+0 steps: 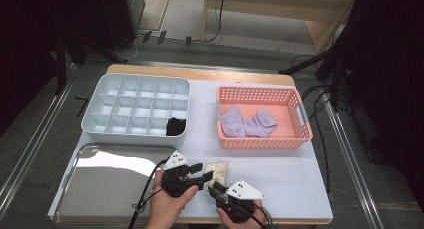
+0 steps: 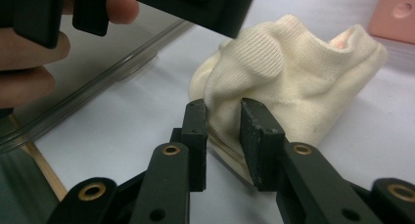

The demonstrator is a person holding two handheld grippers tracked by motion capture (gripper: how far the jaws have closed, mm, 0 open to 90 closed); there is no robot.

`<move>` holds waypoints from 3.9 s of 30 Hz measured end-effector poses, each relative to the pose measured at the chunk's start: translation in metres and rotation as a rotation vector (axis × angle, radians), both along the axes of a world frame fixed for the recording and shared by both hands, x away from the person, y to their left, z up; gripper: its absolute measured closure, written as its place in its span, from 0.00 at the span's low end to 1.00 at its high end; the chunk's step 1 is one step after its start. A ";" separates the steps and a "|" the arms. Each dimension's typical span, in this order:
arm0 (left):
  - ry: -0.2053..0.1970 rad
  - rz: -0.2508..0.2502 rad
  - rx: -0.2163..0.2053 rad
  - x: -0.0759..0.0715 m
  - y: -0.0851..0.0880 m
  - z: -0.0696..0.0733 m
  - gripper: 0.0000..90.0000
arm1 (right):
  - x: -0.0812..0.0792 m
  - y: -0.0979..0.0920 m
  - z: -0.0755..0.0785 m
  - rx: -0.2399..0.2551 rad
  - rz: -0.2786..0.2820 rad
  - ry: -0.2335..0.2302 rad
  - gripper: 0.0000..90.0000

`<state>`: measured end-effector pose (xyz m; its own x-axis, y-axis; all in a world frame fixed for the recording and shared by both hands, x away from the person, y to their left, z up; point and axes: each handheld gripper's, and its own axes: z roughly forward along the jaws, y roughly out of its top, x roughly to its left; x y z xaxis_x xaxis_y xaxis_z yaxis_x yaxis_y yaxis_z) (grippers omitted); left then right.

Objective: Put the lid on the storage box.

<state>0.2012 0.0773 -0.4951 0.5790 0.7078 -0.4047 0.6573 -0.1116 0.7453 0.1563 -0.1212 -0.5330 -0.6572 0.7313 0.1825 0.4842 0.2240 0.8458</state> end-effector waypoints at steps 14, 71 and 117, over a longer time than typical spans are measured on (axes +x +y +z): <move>0.040 -0.013 0.101 0.005 0.001 -0.012 0.87 | -0.010 -0.027 0.015 0.074 -0.061 -0.045 0.89; 0.054 -0.096 0.127 0.001 -0.017 -0.016 1.00 | 0.004 -0.030 0.004 0.119 -0.150 0.102 0.86; 0.119 -0.099 0.090 0.008 -0.011 -0.019 1.00 | -0.001 -0.009 0.005 0.149 -0.019 0.036 0.88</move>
<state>0.2090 0.0661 -0.5138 0.5994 0.6859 -0.4126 0.7230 -0.2426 0.6469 0.1552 -0.1298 -0.5281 -0.6344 0.7067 0.3132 0.5175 0.0873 0.8512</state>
